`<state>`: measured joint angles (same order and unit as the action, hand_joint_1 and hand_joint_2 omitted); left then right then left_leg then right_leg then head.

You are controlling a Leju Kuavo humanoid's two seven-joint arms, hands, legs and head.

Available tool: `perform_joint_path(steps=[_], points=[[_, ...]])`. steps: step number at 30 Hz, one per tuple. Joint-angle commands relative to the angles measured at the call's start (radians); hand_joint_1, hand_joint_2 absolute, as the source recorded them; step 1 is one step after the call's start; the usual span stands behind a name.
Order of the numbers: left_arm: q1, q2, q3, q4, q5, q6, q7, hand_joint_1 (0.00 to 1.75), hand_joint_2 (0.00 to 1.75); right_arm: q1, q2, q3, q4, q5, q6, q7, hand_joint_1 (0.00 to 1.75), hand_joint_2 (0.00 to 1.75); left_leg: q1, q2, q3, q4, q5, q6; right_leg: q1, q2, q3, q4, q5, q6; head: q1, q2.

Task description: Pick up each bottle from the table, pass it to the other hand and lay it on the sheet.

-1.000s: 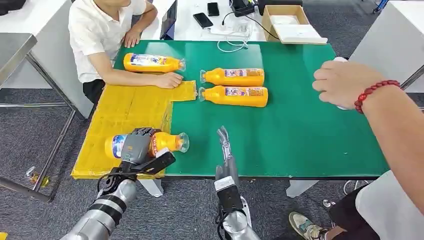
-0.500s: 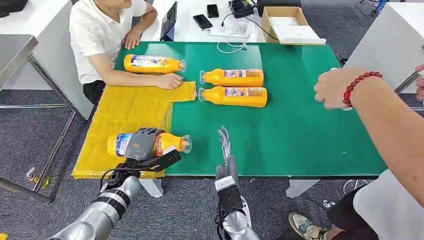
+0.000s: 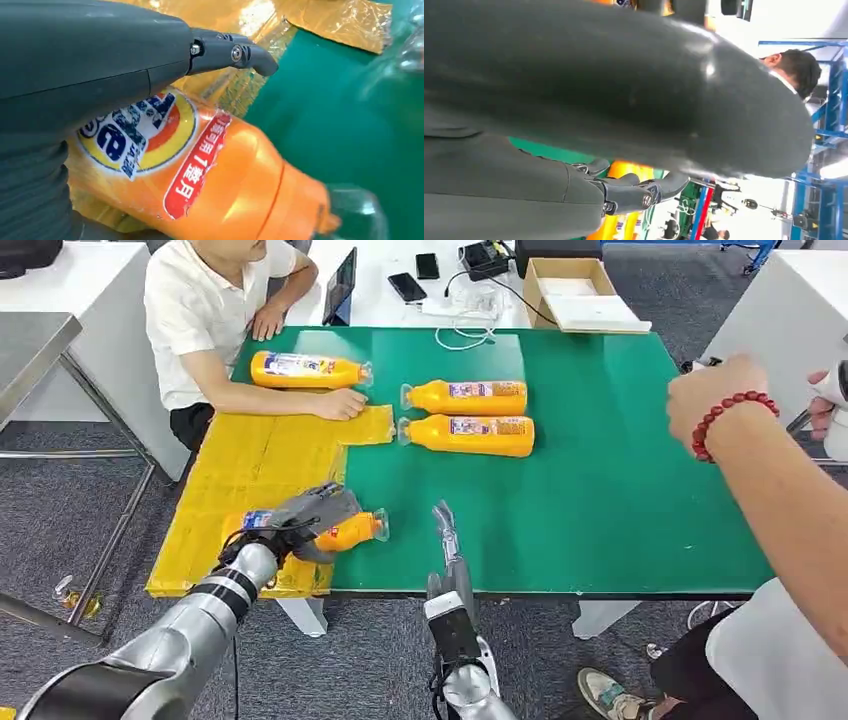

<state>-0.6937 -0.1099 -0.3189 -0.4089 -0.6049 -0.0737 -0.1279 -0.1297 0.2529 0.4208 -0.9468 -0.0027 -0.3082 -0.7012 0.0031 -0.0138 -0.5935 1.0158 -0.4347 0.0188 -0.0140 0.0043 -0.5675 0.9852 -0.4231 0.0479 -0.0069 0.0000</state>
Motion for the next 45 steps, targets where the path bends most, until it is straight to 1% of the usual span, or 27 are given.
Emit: perform_joint_path(steps=[1,2,5,6,9,12,14,15,17,18,19,20,21,22,23,24,26,28,30,31,32,33,36,38,39,41,45], points=[[0.113,0.035,0.126,0.051,0.165,-0.193,-0.116,0.0,1.75,-0.025,0.043,-0.026,0.095,0.001,-0.01,0.003,0.0,0.0,-0.001,0.004,0.006,-0.003,0.0,-0.001,-0.001,0.003,0.004,-0.001,0.0,-0.001,0.0,0.0],[0.116,0.033,0.122,0.036,0.181,-0.187,-0.133,0.0,1.75,-0.024,0.04,-0.03,0.092,0.001,-0.013,0.003,0.0,0.0,-0.001,0.005,0.006,-0.004,0.001,-0.001,-0.001,0.004,0.004,-0.003,0.002,-0.002,0.0,0.0],[0.114,0.03,0.12,0.031,0.185,-0.187,-0.129,0.0,1.75,-0.024,0.037,-0.033,0.092,0.0,-0.01,0.003,0.0,0.0,-0.001,-0.003,0.008,-0.002,0.0,-0.001,-0.001,-0.002,0.007,-0.001,-0.001,-0.002,0.0,0.0],[0.114,0.03,0.12,0.031,0.185,-0.187,-0.129,0.0,1.75,-0.024,0.037,-0.033,0.092,0.0,-0.01,0.003,0.0,0.0,-0.001,0.001,0.007,-0.003,0.001,-0.001,0.0,0.0,0.005,-0.002,0.001,-0.003,0.0,0.0],[0.114,0.03,0.12,0.031,0.185,-0.187,-0.129,0.0,1.75,-0.024,0.037,-0.033,0.092,0.0,-0.01,0.003,0.0,0.0,-0.001,-0.003,0.008,-0.002,0.0,0.0,-0.001,-0.002,0.008,-0.001,0.0,-0.001,0.0,0.0],[0.114,0.03,0.12,0.031,0.185,-0.187,-0.129,0.0,1.75,-0.024,0.037,-0.033,0.092,0.0,-0.01,0.003,0.0,0.0,-0.001,0.0,0.008,-0.003,0.001,-0.001,0.0,0.0,0.007,-0.002,0.001,-0.003,0.0,0.0],[0.114,0.03,0.12,0.031,0.185,-0.187,-0.129,0.0,1.75,-0.024,0.037,-0.033,0.092,0.0,-0.01,0.003,0.0,0.0,-0.001,-0.002,0.009,-0.002,0.0,-0.001,0.0,-0.002,0.008,-0.001,0.0,-0.002,0.0,0.0],[0.114,0.03,0.12,0.031,0.185,-0.187,-0.129,0.0,1.75,-0.024,0.037,-0.033,0.092,0.0,-0.01,0.003,0.0,0.0,-0.001,0.001,0.008,-0.003,0.001,-0.001,0.0,0.0,0.007,-0.002,0.001,-0.003,0.0,0.0],[0.114,0.03,0.12,0.031,0.185,-0.187,-0.129,0.0,1.75,-0.024,0.037,-0.033,0.092,0.0,-0.01,0.003,0.0,0.0,-0.001,-0.002,0.009,-0.002,0.0,-0.001,0.0,-0.002,0.008,-0.001,0.0,-0.002,0.0,0.0],[0.118,0.026,0.128,0.016,0.216,-0.19,-0.152,0.0,1.75,-0.02,0.037,-0.038,0.083,0.002,-0.02,0.003,0.0,0.0,-0.001,0.001,0.008,-0.003,0.001,-0.001,0.0,0.0,0.006,-0.002,0.001,-0.003,0.0,0.0],[0.123,0.024,0.121,-0.001,0.227,-0.172,-0.169,0.0,1.75,-0.015,0.035,-0.045,0.072,0.001,-0.024,0.003,0.0,0.0,-0.001,0.0,0.009,-0.003,0.001,-0.001,0.0,-0.001,0.007,-0.002,0.001,-0.002,0.0,0.0],[0.147,0.01,0.116,-0.067,0.266,-0.14,-0.249,0.0,1.75,0.003,0.026,-0.056,0.034,0.006,-0.036,0.003,0.0,0.0,-0.001,-0.002,0.009,-0.002,0.0,0.0,-0.001,-0.002,0.008,-0.001,0.0,-0.002,0.0,0.0],[0.172,-0.002,0.137,-0.121,0.328,-0.151,-0.265,0.0,1.75,0.01,0.02,-0.062,0.019,0.007,-0.036,0.003,0.0,0.0,-0.001,-0.001,0.007,-0.003,0.001,-0.001,0.0,-0.001,0.007,-0.002,0.001,-0.002,0.0,0.0],[0.222,-0.015,0.131,-0.236,0.36,-0.094,-0.34,0.0,1.75,0.023,0.014,-0.073,-0.013,0.011,-0.054,0.003,0.0,0.0,-0.001,-0.003,0.008,-0.002,0.001,0.0,-0.001,-0.003,0.007,-0.002,0.0,-0.002,0.0,0.0],[0.26,-0.029,0.126,-0.328,0.376,-0.041,-0.355,0.0,1.75,0.031,0.009,-0.08,-0.031,0.011,-0.057,0.003,0.0,0.0,-0.001,-0.004,0.007,-0.002,0.001,0.0,-0.001,-0.004,0.006,-0.001,-0.001,-0.001,0.0,0.0],[0.325,-0.049,0.113,-0.482,0.41,0.032,-0.348,0.0,1.75,0.043,0.004,-0.092,-0.056,0.018,-0.073,0.003,0.0,0.0,-0.001,-0.002,0.007,-0.003,0.001,0.0,-0.001,-0.003,0.005,-0.002,0.0,-0.002,0.0,0.0],[0.391,-0.045,0.038,-0.665,0.377,0.215,-0.388,0.0,1.75,0.066,-0.004,-0.101,-0.12,0.03,-0.102,0.003,0.0,0.0,-0.001,-0.005,0.005,-0.001,0.0,0.0,-0.001,-0.006,0.004,-0.001,-0.001,-0.001,0.0,0.0],[0.429,-0.043,-0.004,-0.778,0.405,0.297,-0.412,0.0,1.75,0.091,-0.013,-0.095,-0.2,0.045,-0.147,0.003,0.0,0.0,-0.001,-0.005,0.001,0.001,0.0,0.0,0.0,-0.006,0.0,0.0,-0.001,-0.002,0.0,0.0],[0.462,-0.039,-0.022,-0.865,0.441,0.33,-0.437,0.0,1.75,0.112,-0.029,-0.076,-0.275,0.06,-0.199,0.003,0.0,0.0,0.0,-0.004,-0.004,0.002,-0.001,0.0,0.0,-0.006,-0.005,0.001,-0.001,-0.002,0.0,0.0],[0.472,-0.036,-0.03,-0.894,0.462,0.335,-0.432,0.0,1.75,0.116,-0.035,-0.071,-0.295,0.066,-0.226,0.003,0.0,1.75,0.0,-0.002,-0.008,0.002,0.0,0.0,0.0,-0.005,-0.009,0.001,-0.001,-0.001,0.0,0.0],[0.49,-0.034,-0.032,-0.945,0.494,0.34,-0.439,0.0,1.75,0.122,-0.045,-0.071,-0.328,0.068,-0.251,0.003,0.0,1.75,0.0,-0.003,-0.011,0.002,0.001,0.0,0.0,-0.006,-0.011,0.001,0.0,-0.001,0.0,0.0],[0.512,-0.022,-0.037,-1.002,0.526,0.343,-0.437,0.0,1.75,0.127,-0.06,-0.067,-0.355,0.077,-0.274,0.003,0.0,1.75,0.0,-0.002,-0.01,0.002,-0.001,0.0,0.0,-0.006,-0.011,0.001,-0.002,-0.002,0.0,0.0],[0.554,0.009,-0.026,-1.108,0.547,0.372,-0.444,0.0,1.75,0.136,-0.084,-0.084,-0.404,0.085,-0.302,0.003,0.0,1.75,0.0,0.0,-0.01,0.002,-0.002,0.0,0.001,-0.003,-0.011,0.001,-0.001,-0.002,0.0,0.0],[0.567,0.017,0.0,-1.151,0.595,0.357,-0.447,0.0,1.75,0.138,-0.093,-0.101,-0.424,0.093,-0.311,0.003,0.0,1.75,0.0,0.0,-0.013,0.001,0.0,0.0,0.0,-0.004,-0.014,0.0,0.0,-0.001,0.0,0.0],[0.57,0.021,0.006,-1.165,0.587,0.364,-0.46,0.0,1.75,0.136,-0.095,-0.104,-0.425,0.094,-0.31,0.003,0.0,1.75,0.0,0.001,-0.011,0.001,-0.001,-0.001,0.0,-0.003,-0.013,0.0,-0.001,-0.002,0.0,0.0],[0.578,0.025,0.019,-1.19,0.605,0.351,-0.463,0.0,1.75,0.133,-0.093,-0.113,-0.415,0.09,-0.303,0.003,0.0,1.75,0.0,0.0,-0.014,0.001,0.0,-0.001,0.0,-0.004,-0.016,0.0,0.0,-0.002,-0.001,0.0],[0.59,0.017,0.034,-1.208,0.643,0.319,-0.459,0.0,1.75,0.136,-0.1,-0.117,-0.425,0.091,-0.297,0.003,0.0,1.75,0.0,0.001,-0.013,0.001,-0.001,-0.001,0.0,-0.003,-0.014,0.0,0.0,-0.002,-0.001,0.0]])
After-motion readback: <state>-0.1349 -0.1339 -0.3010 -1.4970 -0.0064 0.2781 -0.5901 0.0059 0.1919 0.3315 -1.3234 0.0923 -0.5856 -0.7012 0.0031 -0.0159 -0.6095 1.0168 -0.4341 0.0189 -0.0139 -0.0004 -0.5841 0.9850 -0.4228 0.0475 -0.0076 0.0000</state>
